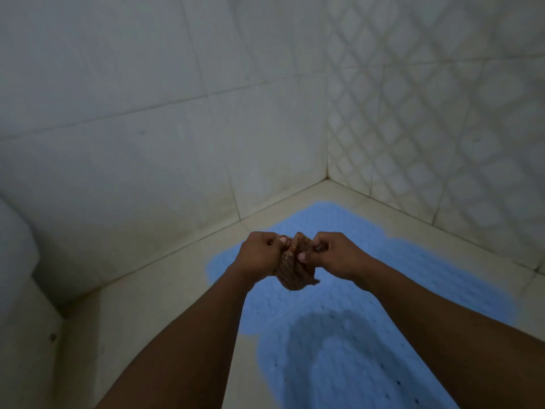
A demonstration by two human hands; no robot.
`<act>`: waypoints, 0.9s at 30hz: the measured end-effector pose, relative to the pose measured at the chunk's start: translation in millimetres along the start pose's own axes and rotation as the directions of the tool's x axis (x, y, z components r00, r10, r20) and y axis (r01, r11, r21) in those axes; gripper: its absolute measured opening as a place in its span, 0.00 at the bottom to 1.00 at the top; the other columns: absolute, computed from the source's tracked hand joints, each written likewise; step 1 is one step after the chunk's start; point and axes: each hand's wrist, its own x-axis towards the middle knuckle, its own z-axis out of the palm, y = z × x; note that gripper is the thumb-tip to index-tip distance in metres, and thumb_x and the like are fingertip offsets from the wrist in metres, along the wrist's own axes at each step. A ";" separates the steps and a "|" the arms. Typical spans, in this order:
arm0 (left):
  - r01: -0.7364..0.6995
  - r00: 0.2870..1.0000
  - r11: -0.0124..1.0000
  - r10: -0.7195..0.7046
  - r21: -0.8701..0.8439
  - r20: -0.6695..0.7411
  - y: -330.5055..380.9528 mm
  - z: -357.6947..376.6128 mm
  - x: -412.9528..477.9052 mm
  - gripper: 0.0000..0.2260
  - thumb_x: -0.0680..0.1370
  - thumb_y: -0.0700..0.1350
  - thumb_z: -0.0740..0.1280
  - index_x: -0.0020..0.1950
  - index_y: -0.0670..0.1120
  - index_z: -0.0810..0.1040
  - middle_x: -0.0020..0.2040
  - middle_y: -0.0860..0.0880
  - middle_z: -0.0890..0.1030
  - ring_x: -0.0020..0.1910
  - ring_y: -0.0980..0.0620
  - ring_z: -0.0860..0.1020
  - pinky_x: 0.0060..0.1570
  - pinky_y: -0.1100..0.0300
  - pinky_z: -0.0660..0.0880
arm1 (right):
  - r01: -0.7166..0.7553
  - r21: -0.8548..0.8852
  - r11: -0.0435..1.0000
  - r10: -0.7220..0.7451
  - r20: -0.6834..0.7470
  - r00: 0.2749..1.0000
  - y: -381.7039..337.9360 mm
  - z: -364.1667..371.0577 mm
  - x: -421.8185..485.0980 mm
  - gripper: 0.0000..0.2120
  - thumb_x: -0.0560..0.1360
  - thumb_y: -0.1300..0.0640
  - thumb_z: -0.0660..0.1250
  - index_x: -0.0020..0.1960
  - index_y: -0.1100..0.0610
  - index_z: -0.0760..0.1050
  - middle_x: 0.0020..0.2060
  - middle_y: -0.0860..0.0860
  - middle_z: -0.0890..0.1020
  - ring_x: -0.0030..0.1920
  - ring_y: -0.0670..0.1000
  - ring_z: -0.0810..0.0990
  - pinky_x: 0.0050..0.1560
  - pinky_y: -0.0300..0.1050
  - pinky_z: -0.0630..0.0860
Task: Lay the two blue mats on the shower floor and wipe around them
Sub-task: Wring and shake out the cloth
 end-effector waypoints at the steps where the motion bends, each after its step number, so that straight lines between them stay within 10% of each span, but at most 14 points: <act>1: -0.026 0.999 0.999 0.028 0.045 -0.024 3.9 -1.9 1.9 0.16 0.78 0.53 0.64 0.45 0.44 0.86 0.41 0.39 0.86 0.45 0.39 0.86 0.47 0.40 0.84 | 0.021 -0.037 0.999 -0.022 -0.025 0.999 -4.8 -3.2 0.6 0.15 0.71 0.54 0.77 0.35 0.53 0.72 0.32 0.49 0.76 0.35 0.48 0.74 0.38 0.44 0.69; 6: -0.102 0.977 0.962 0.145 0.253 -0.156 20.6 -5.5 3.2 0.16 0.81 0.49 0.64 0.37 0.44 0.80 0.34 0.44 0.82 0.40 0.41 0.83 0.43 0.52 0.80 | 0.111 -0.240 0.964 -0.147 -0.137 0.980 -23.1 -19.2 3.7 0.17 0.70 0.50 0.77 0.34 0.54 0.70 0.31 0.52 0.75 0.33 0.48 0.72 0.35 0.43 0.66; 12: -0.012 0.932 0.955 0.118 0.296 -0.344 28.5 -25.1 8.3 0.14 0.82 0.49 0.61 0.49 0.40 0.79 0.47 0.41 0.82 0.49 0.39 0.79 0.47 0.53 0.74 | 0.050 -0.121 0.991 -0.067 -0.136 0.988 -31.0 -49.0 3.5 0.11 0.77 0.54 0.70 0.41 0.56 0.71 0.38 0.57 0.81 0.39 0.53 0.81 0.38 0.47 0.76; 20: 0.062 0.972 0.977 -0.013 0.205 -0.234 45.8 -31.6 15.9 0.16 0.76 0.42 0.64 0.61 0.51 0.65 0.47 0.40 0.82 0.40 0.43 0.83 0.37 0.54 0.80 | -0.060 0.031 0.998 0.061 -0.029 0.998 -49.1 -65.0 -1.5 0.05 0.79 0.62 0.61 0.54 0.60 0.73 0.39 0.63 0.84 0.33 0.59 0.85 0.36 0.54 0.82; 27: 0.083 0.995 0.962 -0.093 0.259 0.029 47.9 -31.5 5.1 0.13 0.79 0.39 0.60 0.51 0.41 0.85 0.45 0.38 0.85 0.38 0.45 0.76 0.34 0.58 0.72 | -0.019 -0.052 0.998 0.018 -0.025 1.000 -72.2 -82.9 3.9 0.06 0.77 0.61 0.67 0.51 0.63 0.80 0.48 0.63 0.84 0.50 0.62 0.85 0.52 0.64 0.82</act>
